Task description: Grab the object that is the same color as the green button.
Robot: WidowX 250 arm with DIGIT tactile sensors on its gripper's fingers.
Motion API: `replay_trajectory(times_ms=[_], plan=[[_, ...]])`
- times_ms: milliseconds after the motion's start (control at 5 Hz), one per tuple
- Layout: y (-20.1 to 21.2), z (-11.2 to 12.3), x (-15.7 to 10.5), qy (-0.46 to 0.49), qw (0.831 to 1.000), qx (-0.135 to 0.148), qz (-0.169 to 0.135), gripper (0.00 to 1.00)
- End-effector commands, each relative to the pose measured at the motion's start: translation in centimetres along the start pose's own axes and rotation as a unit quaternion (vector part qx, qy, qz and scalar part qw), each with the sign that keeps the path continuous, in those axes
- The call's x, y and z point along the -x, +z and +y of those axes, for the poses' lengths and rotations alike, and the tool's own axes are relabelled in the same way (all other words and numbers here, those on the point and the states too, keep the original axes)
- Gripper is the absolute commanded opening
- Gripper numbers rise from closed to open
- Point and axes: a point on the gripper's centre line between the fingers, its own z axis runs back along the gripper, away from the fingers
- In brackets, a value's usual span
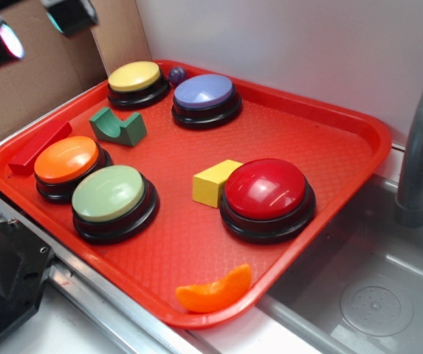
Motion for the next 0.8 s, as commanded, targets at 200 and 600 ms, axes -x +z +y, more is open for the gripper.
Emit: replay_trajectory(times_ms=[200, 600], plan=[[-6.8, 0.4, -6.4, 0.241, 0.964, -0.023, -0.107, 1.00], [-9.2, 0.8, -9.0, 0.259, 0.958, -0.042, -0.118, 1.00]])
